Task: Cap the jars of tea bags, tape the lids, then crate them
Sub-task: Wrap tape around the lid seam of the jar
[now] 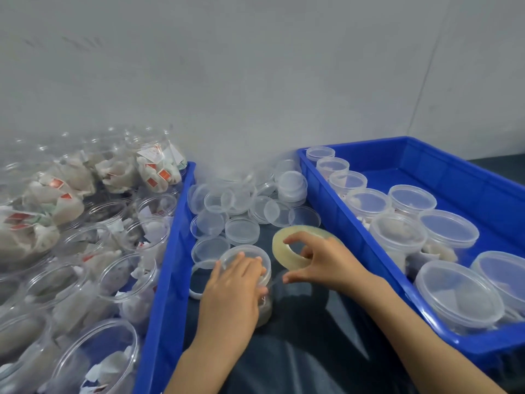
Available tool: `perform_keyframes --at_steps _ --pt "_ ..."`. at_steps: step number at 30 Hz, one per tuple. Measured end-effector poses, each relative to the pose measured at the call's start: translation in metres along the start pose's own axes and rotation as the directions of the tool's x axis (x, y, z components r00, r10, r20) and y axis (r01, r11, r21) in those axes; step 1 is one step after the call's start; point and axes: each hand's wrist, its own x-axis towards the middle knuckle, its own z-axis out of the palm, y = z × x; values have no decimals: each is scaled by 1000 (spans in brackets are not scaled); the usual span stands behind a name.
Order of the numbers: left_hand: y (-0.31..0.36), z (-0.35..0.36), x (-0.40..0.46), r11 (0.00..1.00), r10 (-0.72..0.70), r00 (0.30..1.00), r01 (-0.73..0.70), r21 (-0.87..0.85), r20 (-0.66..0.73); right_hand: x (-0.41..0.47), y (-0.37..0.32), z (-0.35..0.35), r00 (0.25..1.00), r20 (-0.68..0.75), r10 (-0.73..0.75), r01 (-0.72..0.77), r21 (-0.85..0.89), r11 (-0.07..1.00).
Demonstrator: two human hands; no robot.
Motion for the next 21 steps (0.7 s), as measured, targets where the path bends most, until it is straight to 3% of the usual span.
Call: perform_keyframes --at_steps 6,10,14,17,21 --pt "-7 8 -5 995 90 986 -96 -37 -137 32 -5 9 999 3 34 -34 0 999" --pt "-12 10 -5 987 60 980 -88 -138 -192 43 -10 17 997 77 28 -29 9 1000" --pt "-9 10 -3 996 43 997 -48 -69 -71 42 -10 17 994 103 40 -36 -41 998" --pt "-3 7 11 994 -65 993 56 -91 -99 35 -9 17 997 59 54 -55 12 998" --pt "-9 16 29 978 -198 976 191 82 92 26 -10 16 994 79 73 -79 81 994"
